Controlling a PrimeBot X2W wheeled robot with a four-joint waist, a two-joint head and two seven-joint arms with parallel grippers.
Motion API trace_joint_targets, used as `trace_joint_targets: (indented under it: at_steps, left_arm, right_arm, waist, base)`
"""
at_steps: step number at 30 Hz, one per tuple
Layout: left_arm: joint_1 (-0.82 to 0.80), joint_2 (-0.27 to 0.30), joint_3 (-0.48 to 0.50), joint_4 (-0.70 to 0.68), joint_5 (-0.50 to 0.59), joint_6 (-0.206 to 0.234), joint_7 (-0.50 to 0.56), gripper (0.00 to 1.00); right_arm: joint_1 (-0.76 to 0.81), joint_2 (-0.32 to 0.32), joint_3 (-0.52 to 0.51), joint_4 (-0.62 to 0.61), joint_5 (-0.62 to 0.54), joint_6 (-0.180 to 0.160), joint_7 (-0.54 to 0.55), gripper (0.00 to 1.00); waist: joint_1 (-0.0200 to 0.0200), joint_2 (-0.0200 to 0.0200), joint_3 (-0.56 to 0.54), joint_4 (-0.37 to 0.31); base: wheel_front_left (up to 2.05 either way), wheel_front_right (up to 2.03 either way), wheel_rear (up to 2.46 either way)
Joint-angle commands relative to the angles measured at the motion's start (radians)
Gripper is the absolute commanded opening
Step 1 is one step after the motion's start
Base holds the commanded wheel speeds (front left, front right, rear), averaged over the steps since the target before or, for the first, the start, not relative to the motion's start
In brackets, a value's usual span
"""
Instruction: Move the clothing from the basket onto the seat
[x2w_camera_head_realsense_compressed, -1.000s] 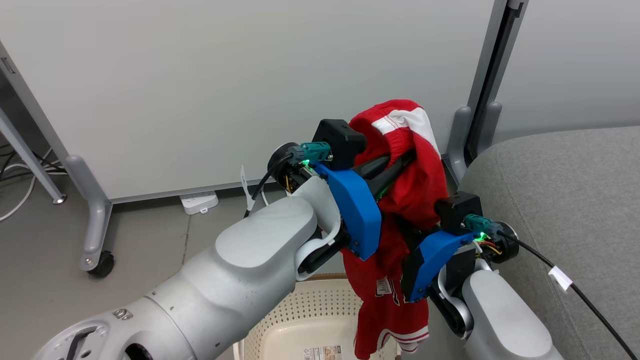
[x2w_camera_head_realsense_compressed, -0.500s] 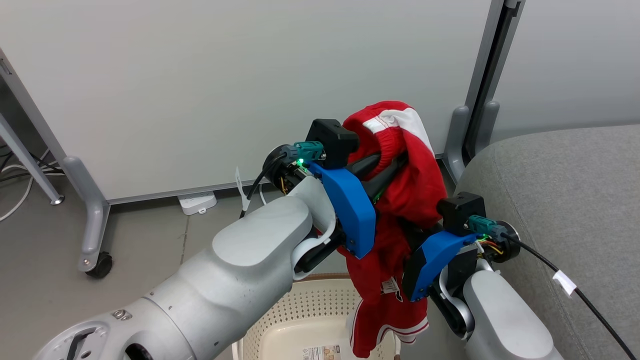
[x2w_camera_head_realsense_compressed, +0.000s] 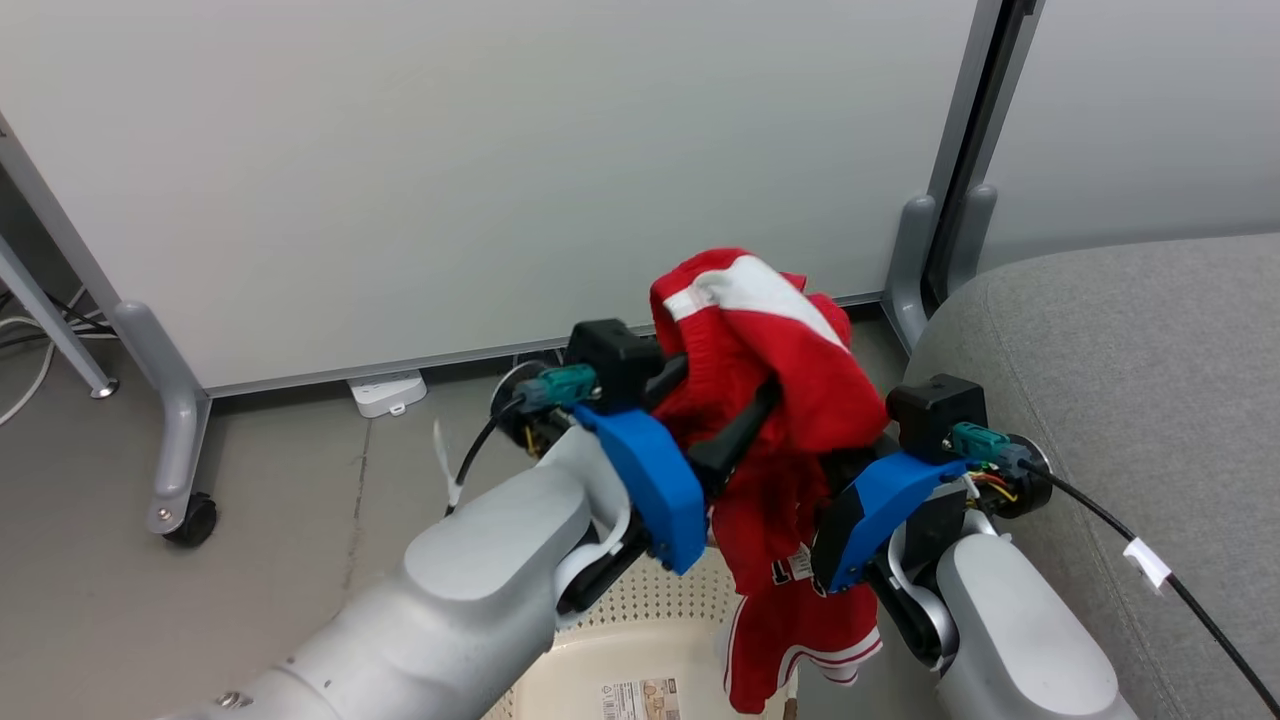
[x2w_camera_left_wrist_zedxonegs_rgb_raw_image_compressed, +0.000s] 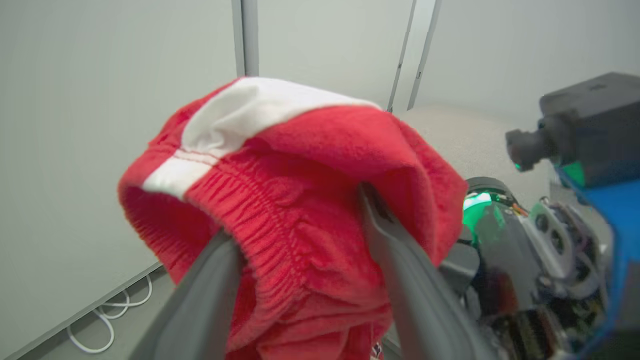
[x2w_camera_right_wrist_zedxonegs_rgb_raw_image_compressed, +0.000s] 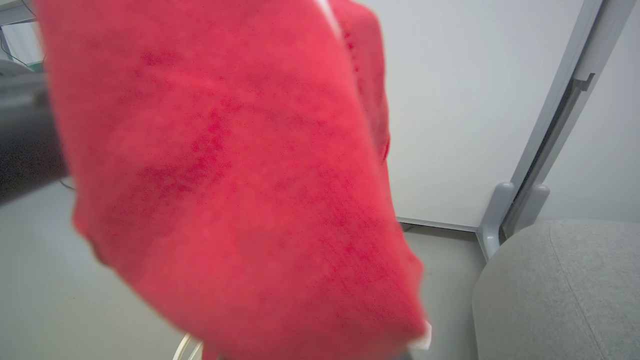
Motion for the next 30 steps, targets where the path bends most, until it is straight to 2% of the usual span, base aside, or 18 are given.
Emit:
trace_joint_targets:
  at_steps: [1, 4, 8, 13, 17, 21, 30]
  left_arm:
    - [0.051, 0.026, 0.024, -0.011, 0.009, 0.002, -0.009, 1.00]
    - [0.143, 0.072, 0.133, -0.096, 0.072, 0.019, -0.011, 1.00]
    - [0.331, 0.148, 0.295, -0.255, 0.210, 0.055, -0.011, 1.00]
    - [0.564, 0.197, 0.500, -0.444, 0.384, 0.081, -0.011, 1.00]
    - [0.724, 0.188, 0.634, -0.538, 0.499, 0.074, -0.011, 1.00]
    - [0.831, 0.168, 0.727, -0.568, 0.585, 0.055, -0.011, 1.00]
    - [0.926, 0.126, 0.832, -0.573, 0.699, 0.007, -0.011, 1.00]
  right_arm:
    - [0.008, -0.002, -0.009, -0.014, -0.007, 0.000, -0.003, 0.00]
    - [0.015, -0.002, -0.023, -0.029, -0.014, 0.000, 0.000, 0.00]
    - [0.024, -0.002, -0.039, -0.053, -0.021, 0.000, 0.004, 0.00]
    - [0.036, -0.002, -0.059, -0.085, -0.031, 0.000, 0.013, 0.00]
    - [0.047, -0.002, -0.076, -0.107, -0.040, 0.000, 0.020, 0.00]
    - [0.061, -0.002, -0.084, -0.120, -0.043, 0.000, 0.029, 0.00]
    - [0.080, -0.002, -0.084, -0.142, -0.041, 0.000, 0.042, 0.00]
  waist:
    - [0.0000, 0.0000, 0.005, -0.002]
    - [0.0000, 0.0000, 0.011, -0.006]
    - [0.0000, 0.0000, 0.017, -0.015]
    - [0.0000, 0.0000, 0.020, -0.022]
    - [0.0000, 0.0000, 0.018, -0.021]
    - [0.0000, 0.0000, 0.014, -0.020]
    - [0.0000, 0.0000, 0.010, -0.022]
  base:
    - [0.00, 0.00, 0.00]
    - [0.00, 0.00, 0.00]
    - [0.00, 0.00, 0.00]
    - [0.00, 0.00, 0.00]
    - [0.00, 0.00, 0.00]
    - [0.00, 0.00, 0.00]
    - [0.00, 0.00, 0.00]
